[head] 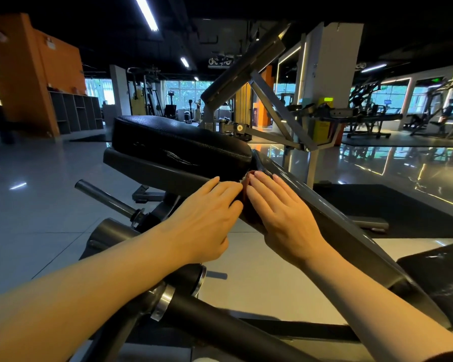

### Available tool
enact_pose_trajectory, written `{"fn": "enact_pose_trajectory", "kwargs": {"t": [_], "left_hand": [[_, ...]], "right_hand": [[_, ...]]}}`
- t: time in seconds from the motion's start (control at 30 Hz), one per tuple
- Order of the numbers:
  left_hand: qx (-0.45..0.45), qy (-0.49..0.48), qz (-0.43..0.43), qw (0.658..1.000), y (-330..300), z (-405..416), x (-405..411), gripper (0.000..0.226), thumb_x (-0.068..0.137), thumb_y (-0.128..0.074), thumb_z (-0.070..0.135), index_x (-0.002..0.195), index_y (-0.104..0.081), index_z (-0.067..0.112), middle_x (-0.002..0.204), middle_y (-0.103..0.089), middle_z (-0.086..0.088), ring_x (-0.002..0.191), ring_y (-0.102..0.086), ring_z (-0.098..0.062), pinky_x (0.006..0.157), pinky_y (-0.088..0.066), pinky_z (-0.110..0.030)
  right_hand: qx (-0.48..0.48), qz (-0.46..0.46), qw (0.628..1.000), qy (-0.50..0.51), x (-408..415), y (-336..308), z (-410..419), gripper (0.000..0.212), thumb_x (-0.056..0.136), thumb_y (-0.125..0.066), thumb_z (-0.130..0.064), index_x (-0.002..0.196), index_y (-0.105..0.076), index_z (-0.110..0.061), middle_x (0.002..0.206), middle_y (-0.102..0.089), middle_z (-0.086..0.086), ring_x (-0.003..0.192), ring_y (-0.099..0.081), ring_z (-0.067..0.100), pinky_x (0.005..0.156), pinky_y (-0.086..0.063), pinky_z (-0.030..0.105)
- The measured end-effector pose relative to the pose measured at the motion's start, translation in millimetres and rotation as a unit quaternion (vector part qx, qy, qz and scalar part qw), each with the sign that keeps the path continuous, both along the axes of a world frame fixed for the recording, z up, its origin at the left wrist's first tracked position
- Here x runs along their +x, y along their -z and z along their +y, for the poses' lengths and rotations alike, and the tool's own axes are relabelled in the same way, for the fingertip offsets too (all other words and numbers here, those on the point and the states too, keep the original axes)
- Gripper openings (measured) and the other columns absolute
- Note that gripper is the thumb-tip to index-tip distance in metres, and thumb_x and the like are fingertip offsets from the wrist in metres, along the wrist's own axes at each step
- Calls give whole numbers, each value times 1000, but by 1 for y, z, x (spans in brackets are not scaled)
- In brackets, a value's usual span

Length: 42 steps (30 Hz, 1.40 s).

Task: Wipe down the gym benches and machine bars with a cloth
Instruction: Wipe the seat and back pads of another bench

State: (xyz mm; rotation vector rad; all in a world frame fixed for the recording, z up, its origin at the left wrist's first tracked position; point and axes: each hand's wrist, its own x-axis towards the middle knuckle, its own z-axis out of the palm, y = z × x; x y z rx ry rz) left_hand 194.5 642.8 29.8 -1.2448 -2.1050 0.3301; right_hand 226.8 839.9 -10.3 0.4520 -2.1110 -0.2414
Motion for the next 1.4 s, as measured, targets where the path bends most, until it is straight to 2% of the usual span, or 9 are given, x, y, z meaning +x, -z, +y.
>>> {"fn": "enact_pose_trajectory", "kwargs": {"t": [0.2, 0.33, 0.4, 0.53, 0.7, 0.93, 1.1, 1.3, 1.4], "left_hand": [[-7, -1, -9, 1000, -3, 2, 4, 50, 90, -55, 38, 134, -46, 17, 151, -30, -8, 143, -21, -23, 119, -5, -41], [-8, -2, -5, 1000, -2, 3, 2, 47, 93, -49, 39, 135, -42, 18, 154, -23, -7, 145, -13, -22, 119, 1, -40], [-10, -4, -10, 1000, -3, 3, 1, 49, 94, -48, 39, 137, -40, 17, 154, -22, -7, 146, -11, -22, 119, 1, -40], [-12, -5, -9, 1000, -2, 3, 2, 52, 94, -48, 42, 138, -42, 16, 154, -24, -7, 145, -13, -22, 118, 3, -40], [9, 13, -8, 1000, -3, 3, 2, 49, 91, -53, 41, 132, -48, 15, 149, -34, -10, 142, -24, -25, 117, -1, -40], [-5, 16, -7, 1000, -3, 1, 5, 47, 84, -63, 40, 123, -56, 13, 140, -46, -11, 135, -38, -27, 116, -14, -42], [2, 9, -19, 1000, -4, 0, 8, 50, 93, -51, 38, 137, -43, 16, 153, -26, -8, 145, -16, -23, 116, 3, -39], [-6, 0, -28, 1000, -3, 0, 8, 46, 94, -49, 38, 135, -41, 19, 153, -22, -5, 144, -13, -20, 120, 0, -41], [-3, -2, -35, 999, -4, 1, 7, 47, 94, -49, 38, 136, -40, 19, 153, -22, -4, 144, -13, -20, 120, 0, -41]], "right_hand": [[21, -15, 999, -20, 12, 32, 16, 63, 74, -71, 3, 134, -53, -5, 139, -54, 14, 136, -43, 25, 112, -32, 40], [28, 24, 999, -29, 23, 36, 22, 69, 72, -74, -3, 133, -43, -10, 127, -59, 18, 110, -61, 33, 84, -56, 40], [35, 67, 997, -29, 21, 24, 18, 60, 81, -65, -13, 134, -37, -17, 127, -47, 18, 104, -53, 30, 73, -53, 36], [7, 138, 990, 17, 2, -5, 6, 62, 82, -74, -34, 133, -44, -16, 135, -39, 18, 117, -46, 34, 83, -48, 42], [-33, 54, 998, 28, -7, -6, -9, 65, 88, -61, -44, 141, -49, -9, 148, -44, 16, 140, -35, 32, 115, -28, 48], [-24, 45, 999, -9, -3, -9, -2, 50, 93, -65, -38, 133, -58, -8, 140, -54, 14, 136, -44, 29, 113, -36, 44], [2, 36, 999, -1, 7, 3, 11, 51, 88, -71, -24, 135, -56, -9, 143, -50, 14, 139, -39, 30, 114, -35, 46], [22, 12, 1000, -8, 25, 33, 27, 41, 93, -55, -17, 134, -53, -12, 139, -54, 13, 134, -45, 28, 100, -50, 47], [1, 73, 997, -24, 22, 24, 17, 53, 87, -67, -13, 135, -46, -12, 136, -56, 15, 129, -49, 29, 101, -48, 44]]}}
